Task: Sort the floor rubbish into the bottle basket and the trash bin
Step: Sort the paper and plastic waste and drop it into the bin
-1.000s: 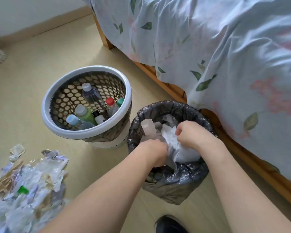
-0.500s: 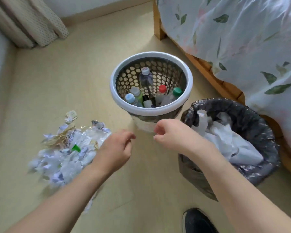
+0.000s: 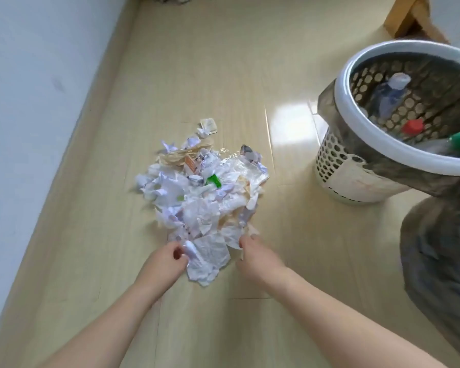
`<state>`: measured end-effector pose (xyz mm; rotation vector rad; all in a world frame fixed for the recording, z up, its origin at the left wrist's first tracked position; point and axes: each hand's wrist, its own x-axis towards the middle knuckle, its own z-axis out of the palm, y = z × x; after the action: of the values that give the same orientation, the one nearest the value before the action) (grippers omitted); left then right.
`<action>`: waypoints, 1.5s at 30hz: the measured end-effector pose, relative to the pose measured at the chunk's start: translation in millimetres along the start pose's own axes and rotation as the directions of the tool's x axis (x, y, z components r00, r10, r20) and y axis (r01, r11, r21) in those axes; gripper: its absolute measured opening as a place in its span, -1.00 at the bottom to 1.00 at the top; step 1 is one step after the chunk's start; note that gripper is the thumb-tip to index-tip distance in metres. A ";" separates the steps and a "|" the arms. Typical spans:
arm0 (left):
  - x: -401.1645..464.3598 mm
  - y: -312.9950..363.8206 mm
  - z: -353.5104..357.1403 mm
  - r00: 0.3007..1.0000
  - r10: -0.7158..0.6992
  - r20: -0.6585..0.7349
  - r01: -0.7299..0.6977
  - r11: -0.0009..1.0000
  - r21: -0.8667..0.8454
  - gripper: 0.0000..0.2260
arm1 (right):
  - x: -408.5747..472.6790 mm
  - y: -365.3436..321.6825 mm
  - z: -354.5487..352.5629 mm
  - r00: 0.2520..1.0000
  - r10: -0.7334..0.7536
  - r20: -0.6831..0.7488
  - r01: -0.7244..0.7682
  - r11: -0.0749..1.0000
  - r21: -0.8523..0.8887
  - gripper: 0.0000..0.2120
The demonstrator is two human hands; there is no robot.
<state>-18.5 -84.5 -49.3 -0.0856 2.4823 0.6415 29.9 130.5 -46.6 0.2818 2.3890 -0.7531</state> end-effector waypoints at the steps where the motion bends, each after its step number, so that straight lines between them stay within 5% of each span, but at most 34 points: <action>1: 0.3 -6.0 9.2 1.000 -0.007 -0.002 0.007 1.000 -0.009 -0.95 | 7.9 2.2 11.3 1.000 0.024 -0.007 -0.024 0.999 -0.024 -0.73; 9: 11.8 -6.0 46.1 0.955 -0.186 -0.231 0.162 0.980 -0.119 -0.58 | 33.2 10.4 40.5 0.981 -0.013 -0.193 -0.005 0.996 -0.093 -0.86; 15: 20.1 -14.4 46.7 0.949 -0.181 -0.258 0.158 0.982 -0.106 -0.86 | 32.2 2.5 36.1 0.960 -0.119 -0.252 0.069 0.977 -0.199 -0.82; 26: -3.1 -10.4 13.2 0.921 -0.154 -0.358 0.028 0.943 -0.332 -0.87 | -16.9 2.3 -17.9 0.942 -0.021 -0.335 0.119 0.955 0.272 -0.85; 32: -38.0 91.3 -2.7 0.945 -0.070 -0.320 -0.133 0.811 -0.569 -0.78 | -83.7 18.6 -122.9 0.891 0.056 -0.451 0.156 0.894 0.420 -0.87; 37: -78.3 217.2 12.3 0.975 0.149 -0.164 -0.221 0.650 -0.727 -0.80 | -148.0 68.2 -191.5 0.812 0.162 -0.560 0.202 0.823 0.531 -0.76; 45: -133.4 385.6 85.1 0.833 0.552 -0.038 -0.442 0.622 -0.646 -0.84 | -226.2 203.5 -255.6 0.590 0.501 -0.633 -0.169 0.843 0.510 -0.63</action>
<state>61.2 285.1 126.1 0.4154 2.0030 1.6491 157.8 440.1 167.1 1.4645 2.7338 -1.0789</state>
